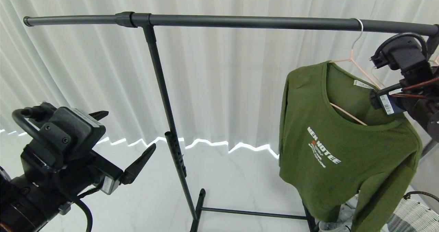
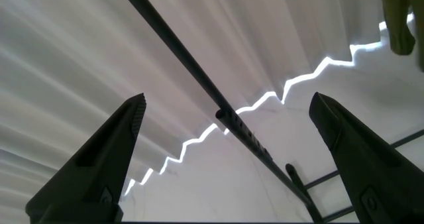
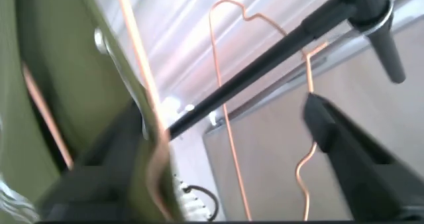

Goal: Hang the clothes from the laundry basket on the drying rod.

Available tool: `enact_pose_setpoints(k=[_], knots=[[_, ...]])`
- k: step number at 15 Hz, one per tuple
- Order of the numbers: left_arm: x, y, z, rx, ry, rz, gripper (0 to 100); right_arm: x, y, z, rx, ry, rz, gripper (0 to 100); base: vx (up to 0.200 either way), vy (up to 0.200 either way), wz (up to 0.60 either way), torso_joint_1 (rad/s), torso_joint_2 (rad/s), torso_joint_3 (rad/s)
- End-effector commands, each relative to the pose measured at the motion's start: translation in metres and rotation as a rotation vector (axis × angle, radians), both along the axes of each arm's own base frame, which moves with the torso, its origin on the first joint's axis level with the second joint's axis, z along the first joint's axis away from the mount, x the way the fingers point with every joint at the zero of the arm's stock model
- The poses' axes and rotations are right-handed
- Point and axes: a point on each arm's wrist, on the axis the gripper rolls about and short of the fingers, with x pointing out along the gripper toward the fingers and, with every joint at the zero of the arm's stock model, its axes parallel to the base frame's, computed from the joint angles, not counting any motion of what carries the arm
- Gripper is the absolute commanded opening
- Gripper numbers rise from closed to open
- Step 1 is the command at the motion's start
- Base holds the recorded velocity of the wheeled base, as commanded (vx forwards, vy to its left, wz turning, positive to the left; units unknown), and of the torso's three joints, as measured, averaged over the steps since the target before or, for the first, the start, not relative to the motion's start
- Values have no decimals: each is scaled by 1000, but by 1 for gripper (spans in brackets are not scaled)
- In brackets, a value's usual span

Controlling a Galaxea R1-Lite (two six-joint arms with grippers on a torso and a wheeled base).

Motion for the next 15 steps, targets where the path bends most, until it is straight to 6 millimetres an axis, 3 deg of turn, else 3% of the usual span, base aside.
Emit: enact_pose_setpoints(k=[1,4,10,15], knots=[[0,0,-1,2,4,0,100,-18,2,5,34,-30,45,100,0,0,0,0,0,0],[1,-1,-2,4,7,0,100,-45,2,9,62,-60,116,100,0,0,0,0,0,0],[1,0,-3,1,14,1,100,-69,-13,25,108,-132,135,100,0,0,0,0,0,0],[0,1,-4,2,14,50,100,-103,-38,11,44,-67,132,100,-40,0,0,0,0,1]])
